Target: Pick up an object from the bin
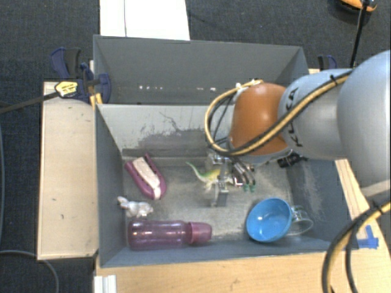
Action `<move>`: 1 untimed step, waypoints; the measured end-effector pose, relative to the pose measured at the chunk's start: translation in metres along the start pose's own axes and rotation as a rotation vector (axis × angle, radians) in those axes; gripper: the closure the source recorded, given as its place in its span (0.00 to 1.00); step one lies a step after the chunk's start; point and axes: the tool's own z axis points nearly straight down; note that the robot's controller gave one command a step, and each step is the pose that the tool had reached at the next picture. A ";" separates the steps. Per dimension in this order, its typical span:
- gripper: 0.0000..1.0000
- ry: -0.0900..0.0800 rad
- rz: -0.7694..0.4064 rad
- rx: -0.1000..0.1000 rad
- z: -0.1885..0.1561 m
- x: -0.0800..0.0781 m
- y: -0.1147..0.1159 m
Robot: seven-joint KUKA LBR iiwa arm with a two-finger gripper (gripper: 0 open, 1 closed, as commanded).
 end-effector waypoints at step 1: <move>0.00 -0.004 -0.048 -0.001 0.000 -0.017 0.011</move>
Offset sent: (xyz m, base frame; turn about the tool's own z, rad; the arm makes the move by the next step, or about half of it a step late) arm 0.0000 0.0000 0.0000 0.0000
